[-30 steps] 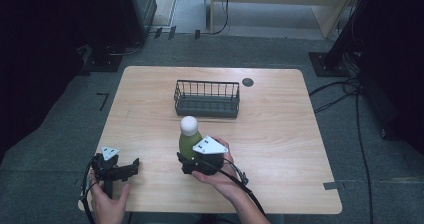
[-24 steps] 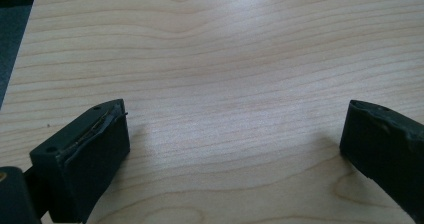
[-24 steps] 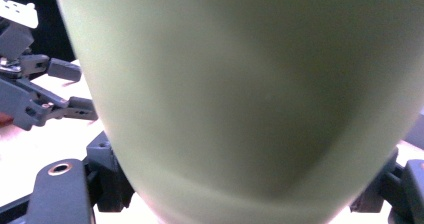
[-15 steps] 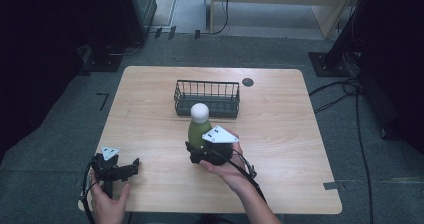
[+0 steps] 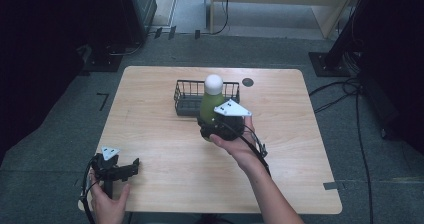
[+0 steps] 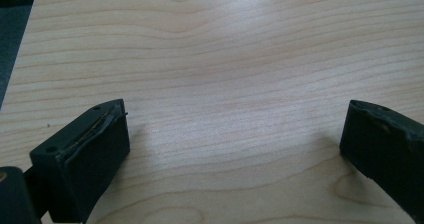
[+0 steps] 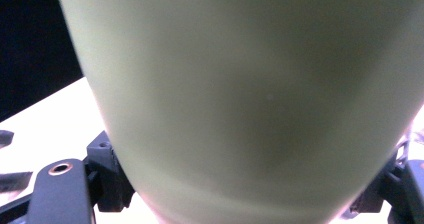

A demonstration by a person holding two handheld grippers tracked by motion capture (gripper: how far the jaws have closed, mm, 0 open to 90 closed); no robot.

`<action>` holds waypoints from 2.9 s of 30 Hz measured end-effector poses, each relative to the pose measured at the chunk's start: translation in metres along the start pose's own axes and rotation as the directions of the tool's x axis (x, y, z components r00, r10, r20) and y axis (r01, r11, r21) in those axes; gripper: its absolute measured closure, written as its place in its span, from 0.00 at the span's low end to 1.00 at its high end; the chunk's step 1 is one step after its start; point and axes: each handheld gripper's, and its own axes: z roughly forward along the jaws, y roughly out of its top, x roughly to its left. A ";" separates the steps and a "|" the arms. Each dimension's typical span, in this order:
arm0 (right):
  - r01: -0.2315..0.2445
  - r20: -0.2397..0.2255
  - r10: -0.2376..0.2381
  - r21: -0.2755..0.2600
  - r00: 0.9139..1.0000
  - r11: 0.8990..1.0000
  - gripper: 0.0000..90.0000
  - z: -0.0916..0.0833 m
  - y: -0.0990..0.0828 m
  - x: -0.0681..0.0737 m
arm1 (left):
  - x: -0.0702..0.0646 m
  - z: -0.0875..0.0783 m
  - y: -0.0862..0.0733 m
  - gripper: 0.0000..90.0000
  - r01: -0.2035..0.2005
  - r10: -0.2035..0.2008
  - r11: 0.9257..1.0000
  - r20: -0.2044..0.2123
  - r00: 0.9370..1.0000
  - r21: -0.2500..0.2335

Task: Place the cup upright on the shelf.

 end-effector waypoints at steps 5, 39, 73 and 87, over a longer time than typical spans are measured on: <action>-0.004 0.019 0.004 -0.010 1.000 1.000 0.22 0.003 0.016 -0.008 | 0.000 0.000 0.000 0.00 0.000 0.000 1.000 0.000 1.000 0.001; -0.135 0.255 0.149 -0.070 0.955 0.988 0.22 0.074 0.070 -0.088 | 0.000 0.000 0.000 0.00 -0.002 0.002 1.000 0.000 1.000 0.001; -0.128 0.226 0.123 0.010 0.966 0.992 0.20 0.101 0.025 -0.103 | 0.000 0.000 0.000 0.00 -0.002 0.002 1.000 0.000 1.000 0.001; -0.100 0.200 0.095 0.014 0.975 0.995 0.22 0.089 0.021 -0.103 | 0.000 0.000 0.000 0.00 -0.002 0.002 1.000 0.000 1.000 0.001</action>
